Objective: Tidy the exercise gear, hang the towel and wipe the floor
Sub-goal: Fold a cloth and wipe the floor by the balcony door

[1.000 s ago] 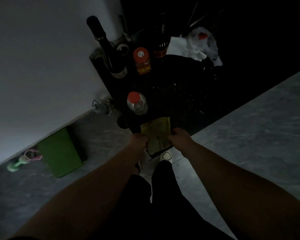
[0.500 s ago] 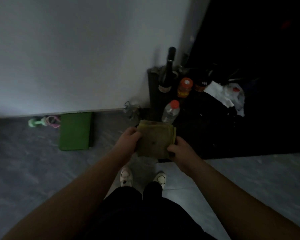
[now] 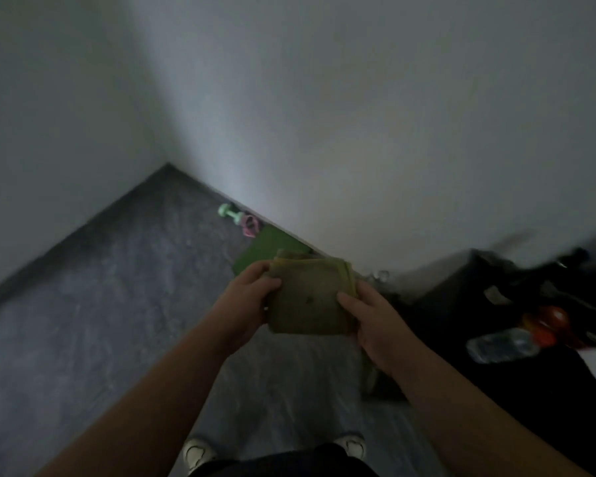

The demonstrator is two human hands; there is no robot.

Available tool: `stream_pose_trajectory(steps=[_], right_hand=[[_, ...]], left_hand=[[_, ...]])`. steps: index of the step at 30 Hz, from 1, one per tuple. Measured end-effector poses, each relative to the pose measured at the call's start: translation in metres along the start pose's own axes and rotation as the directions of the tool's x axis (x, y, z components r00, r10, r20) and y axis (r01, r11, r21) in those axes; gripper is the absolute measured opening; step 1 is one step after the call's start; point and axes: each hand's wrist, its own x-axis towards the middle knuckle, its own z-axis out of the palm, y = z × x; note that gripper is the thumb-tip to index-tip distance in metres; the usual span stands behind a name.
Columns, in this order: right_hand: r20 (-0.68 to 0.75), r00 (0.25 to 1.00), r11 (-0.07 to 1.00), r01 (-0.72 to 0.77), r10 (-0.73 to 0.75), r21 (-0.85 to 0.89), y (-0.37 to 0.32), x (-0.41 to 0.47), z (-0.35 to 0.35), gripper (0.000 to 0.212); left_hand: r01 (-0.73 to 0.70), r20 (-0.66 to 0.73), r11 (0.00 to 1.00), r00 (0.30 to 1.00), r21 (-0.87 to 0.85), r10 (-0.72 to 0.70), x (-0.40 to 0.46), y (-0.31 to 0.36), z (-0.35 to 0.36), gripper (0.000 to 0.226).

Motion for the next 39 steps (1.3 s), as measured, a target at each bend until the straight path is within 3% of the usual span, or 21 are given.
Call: stream_pose_trajectory(steps=[6,10,13,17,20,23,25,29,32,39], right_hand=[[0.237,0.971,0.976,0.062,-0.011,-0.21,0.045,0.032,0.214,0.029],[0.411,0.911,0.964,0.092,0.02,-0.249,0.084,0.033,0.353,0.041],[0.511,0.859,0.941,0.146,0.032,-0.305,0.106,0.031,0.434,0.037],[0.592,0.806,0.859,0.298,0.008,-0.417,0.127,0.033,0.518,0.025],[0.661,0.749,0.79,0.377,0.047,-0.483,0.144,0.037,0.572,0.024],[0.775,0.619,0.755,0.445,0.129,-0.481,0.164,0.04,0.621,0.023],[0.815,0.545,0.773,0.424,0.198,-0.472,0.175,0.045,0.653,0.02],[0.847,0.407,0.812,0.325,0.343,-0.485,0.186,0.066,0.719,0.028],[0.844,0.308,0.797,0.3,0.439,-0.524,0.182,0.087,0.762,0.03],[0.819,0.201,0.699,0.437,0.537,-0.566,0.183,0.135,0.877,0.025]], left_hand=[[-0.123,-0.264,0.989,0.96,-0.085,0.097,-0.078,0.033,-0.2,0.022],[-0.171,-0.471,0.985,0.871,-0.027,0.139,-0.128,0.042,-0.322,0.021],[-0.164,-0.6,0.986,0.788,0.013,0.139,-0.161,0.043,-0.387,0.032],[-0.188,-0.703,0.978,0.683,0.091,0.197,-0.194,0.037,-0.447,0.039],[-0.249,-0.705,0.968,0.679,0.043,0.206,-0.21,0.038,-0.478,0.035],[-0.327,-0.712,0.945,0.671,-0.031,0.209,-0.217,0.04,-0.502,0.046],[-0.369,-0.761,0.926,0.622,-0.08,0.183,-0.219,0.046,-0.52,0.056],[-0.424,-0.864,0.9,0.486,-0.104,0.129,-0.219,0.065,-0.563,0.044],[-0.455,-0.9,0.878,0.43,-0.15,0.068,-0.216,0.077,-0.594,0.05],[-0.597,-0.98,0.788,0.192,-0.152,-0.043,-0.192,0.112,-0.665,0.037]])
